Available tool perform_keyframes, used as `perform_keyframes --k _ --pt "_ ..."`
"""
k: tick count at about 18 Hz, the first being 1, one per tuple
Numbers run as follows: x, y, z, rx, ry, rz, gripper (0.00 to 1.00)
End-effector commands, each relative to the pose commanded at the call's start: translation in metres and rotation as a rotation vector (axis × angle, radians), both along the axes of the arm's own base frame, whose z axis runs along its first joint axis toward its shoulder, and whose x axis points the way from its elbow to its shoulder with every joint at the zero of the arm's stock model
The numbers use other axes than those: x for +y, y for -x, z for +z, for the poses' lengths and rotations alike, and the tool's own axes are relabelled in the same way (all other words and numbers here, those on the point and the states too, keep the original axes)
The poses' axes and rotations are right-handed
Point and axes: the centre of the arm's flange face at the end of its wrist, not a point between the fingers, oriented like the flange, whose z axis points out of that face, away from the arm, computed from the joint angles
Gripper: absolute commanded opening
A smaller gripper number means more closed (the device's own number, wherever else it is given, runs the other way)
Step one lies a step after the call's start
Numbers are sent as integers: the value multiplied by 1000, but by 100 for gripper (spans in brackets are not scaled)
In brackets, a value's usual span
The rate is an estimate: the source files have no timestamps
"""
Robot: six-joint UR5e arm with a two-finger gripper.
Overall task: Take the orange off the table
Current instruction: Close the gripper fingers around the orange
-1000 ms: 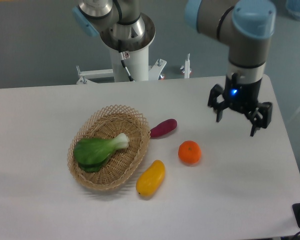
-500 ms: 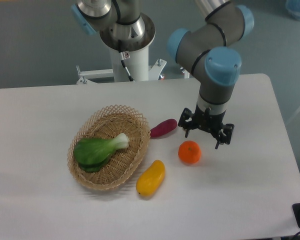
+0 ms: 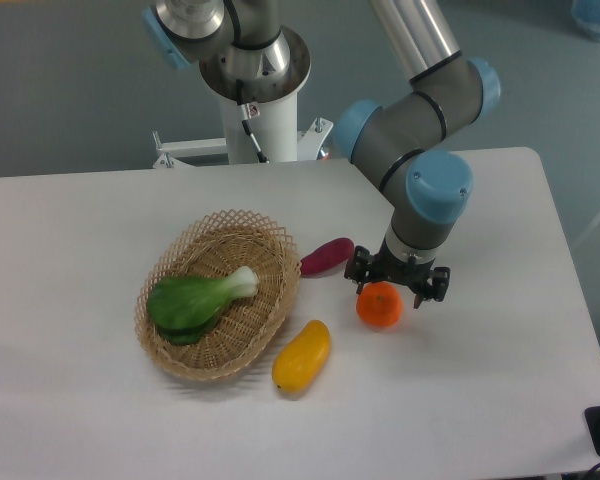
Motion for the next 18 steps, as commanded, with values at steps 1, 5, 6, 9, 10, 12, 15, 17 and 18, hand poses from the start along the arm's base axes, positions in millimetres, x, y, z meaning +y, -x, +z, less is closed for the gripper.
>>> perform_keyframes --k 1,5,6,9,10,12,15,17,18 --pt "0 -1 -6 -5 9 -2 100" --pt "2 7 -12 19 21 -8 100" --pt "2 8 -15 24 23 -11 100" --pt "1 7 -21 20 29 -11 100" --pt "1 7 -21 20 29 -11 100" --pt "3 8 -27 27 25 -11 100" --pt "3 7 -32 32 24 -13 100" --pt "3 7 -33 32 24 -13 100" --pt "3 5 -35 30 24 -14 100"
